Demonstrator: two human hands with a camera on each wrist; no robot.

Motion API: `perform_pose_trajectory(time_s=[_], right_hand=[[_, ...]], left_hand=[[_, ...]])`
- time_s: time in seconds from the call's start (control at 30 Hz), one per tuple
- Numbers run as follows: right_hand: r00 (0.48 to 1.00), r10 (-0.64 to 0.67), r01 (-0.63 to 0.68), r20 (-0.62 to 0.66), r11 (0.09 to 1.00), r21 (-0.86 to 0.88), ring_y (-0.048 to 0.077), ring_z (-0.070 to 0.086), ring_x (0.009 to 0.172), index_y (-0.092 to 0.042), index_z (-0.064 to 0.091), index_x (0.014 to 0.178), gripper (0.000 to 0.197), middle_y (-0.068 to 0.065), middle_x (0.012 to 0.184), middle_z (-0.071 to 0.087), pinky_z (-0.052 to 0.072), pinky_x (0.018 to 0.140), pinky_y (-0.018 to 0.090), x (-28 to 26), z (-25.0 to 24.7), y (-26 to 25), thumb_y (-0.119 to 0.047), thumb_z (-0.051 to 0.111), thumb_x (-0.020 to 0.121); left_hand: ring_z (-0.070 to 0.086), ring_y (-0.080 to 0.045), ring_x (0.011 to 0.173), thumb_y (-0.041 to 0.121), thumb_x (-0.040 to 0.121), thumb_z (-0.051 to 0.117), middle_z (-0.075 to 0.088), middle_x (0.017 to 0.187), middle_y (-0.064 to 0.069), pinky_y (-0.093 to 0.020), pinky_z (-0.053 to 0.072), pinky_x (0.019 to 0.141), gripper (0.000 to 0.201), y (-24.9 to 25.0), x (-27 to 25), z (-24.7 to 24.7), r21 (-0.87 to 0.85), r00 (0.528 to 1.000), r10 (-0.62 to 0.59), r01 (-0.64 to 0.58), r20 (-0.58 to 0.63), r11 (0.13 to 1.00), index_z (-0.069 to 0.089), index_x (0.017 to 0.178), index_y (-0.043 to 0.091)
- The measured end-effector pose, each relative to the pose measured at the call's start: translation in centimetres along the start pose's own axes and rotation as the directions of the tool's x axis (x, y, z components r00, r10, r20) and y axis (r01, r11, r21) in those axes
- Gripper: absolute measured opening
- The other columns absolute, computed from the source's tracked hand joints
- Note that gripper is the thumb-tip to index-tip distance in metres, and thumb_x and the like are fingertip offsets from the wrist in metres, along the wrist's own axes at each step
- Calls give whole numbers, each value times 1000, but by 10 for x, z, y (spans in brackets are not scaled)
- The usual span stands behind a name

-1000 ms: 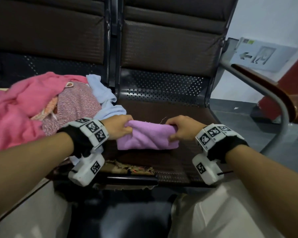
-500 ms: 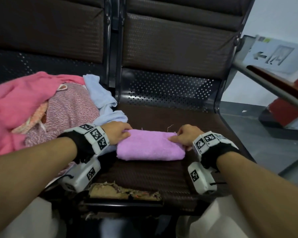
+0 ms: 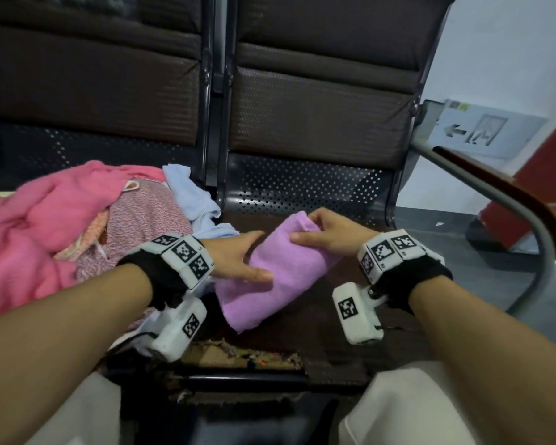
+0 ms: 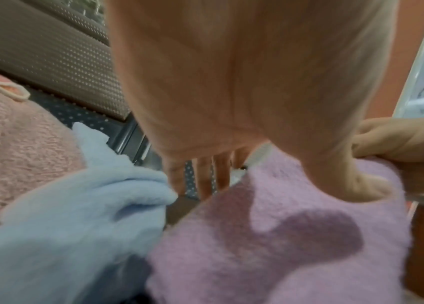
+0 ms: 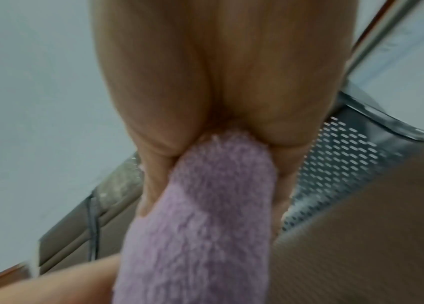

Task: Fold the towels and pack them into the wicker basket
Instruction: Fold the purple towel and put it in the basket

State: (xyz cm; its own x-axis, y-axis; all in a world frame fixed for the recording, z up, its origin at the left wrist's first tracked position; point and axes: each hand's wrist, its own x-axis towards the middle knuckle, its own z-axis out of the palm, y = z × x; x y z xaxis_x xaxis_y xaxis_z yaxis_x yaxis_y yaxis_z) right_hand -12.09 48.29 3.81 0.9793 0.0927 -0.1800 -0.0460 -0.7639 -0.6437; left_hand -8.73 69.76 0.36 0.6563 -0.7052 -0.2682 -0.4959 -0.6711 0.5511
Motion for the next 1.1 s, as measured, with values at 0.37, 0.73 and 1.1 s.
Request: perform_pose_trajectory(time_s=[0.37, 0.73, 1.1], right_hand=[[896, -305, 371, -323, 914, 166, 12, 60, 72, -20, 49, 95, 38, 2, 77, 63, 52, 69, 31, -133, -97, -74, -13, 79, 72], [720, 210, 284, -662, 780, 557, 11, 65, 71, -12, 61, 96, 50, 2, 77, 71, 50, 74, 29, -319, -109, 62, -33, 79, 55], [565, 610, -119, -555, 726, 677, 8, 64, 70, -9, 55, 104, 38, 9, 87, 70, 52, 64, 15, -467, 5, 250, -6, 78, 73]], left_hand=[[68, 1, 78, 32, 62, 85, 73, 85, 11, -11, 51, 59, 34, 121, -50, -53, -292, 962, 144, -210, -232, 933, 68, 90, 25], [61, -22, 87, 23, 80, 65, 66, 101, -9, -31, 51, 76, 28, 274, -43, 33, 50, 967, 255, -255, 5, 966, 60, 105, 11], [56, -21, 98, 25, 87, 66, 60, 114, -15, -21, 37, 76, 39, 332, 27, 278, 180, 833, 323, -438, 448, 881, 53, 115, 2]])
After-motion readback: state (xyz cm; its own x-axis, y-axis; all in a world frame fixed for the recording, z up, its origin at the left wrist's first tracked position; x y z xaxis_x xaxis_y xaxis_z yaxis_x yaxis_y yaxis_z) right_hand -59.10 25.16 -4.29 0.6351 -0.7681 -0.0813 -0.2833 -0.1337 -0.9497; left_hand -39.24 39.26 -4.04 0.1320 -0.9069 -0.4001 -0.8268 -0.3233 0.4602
